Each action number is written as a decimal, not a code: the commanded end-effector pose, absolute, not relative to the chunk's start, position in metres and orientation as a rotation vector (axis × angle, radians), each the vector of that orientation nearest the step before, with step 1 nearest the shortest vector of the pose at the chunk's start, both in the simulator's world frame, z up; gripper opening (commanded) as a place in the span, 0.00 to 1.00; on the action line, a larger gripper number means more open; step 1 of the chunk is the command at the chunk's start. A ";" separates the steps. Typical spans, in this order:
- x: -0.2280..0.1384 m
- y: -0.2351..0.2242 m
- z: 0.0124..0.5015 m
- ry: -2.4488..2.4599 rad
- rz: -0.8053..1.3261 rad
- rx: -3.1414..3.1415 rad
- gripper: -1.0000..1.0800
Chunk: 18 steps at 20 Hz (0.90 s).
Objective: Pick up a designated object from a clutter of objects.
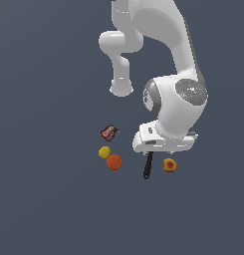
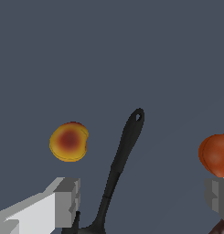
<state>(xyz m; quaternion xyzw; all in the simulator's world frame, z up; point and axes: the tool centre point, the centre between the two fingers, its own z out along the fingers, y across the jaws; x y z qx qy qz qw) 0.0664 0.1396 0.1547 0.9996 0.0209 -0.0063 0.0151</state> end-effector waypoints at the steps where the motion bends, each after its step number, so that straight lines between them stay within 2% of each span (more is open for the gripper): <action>1: 0.069 0.163 0.135 0.064 -0.011 3.118 0.96; 9: 0.069 0.211 0.094 0.063 -0.002 3.136 0.96; 18: 0.067 0.221 0.084 0.065 -0.002 3.140 0.96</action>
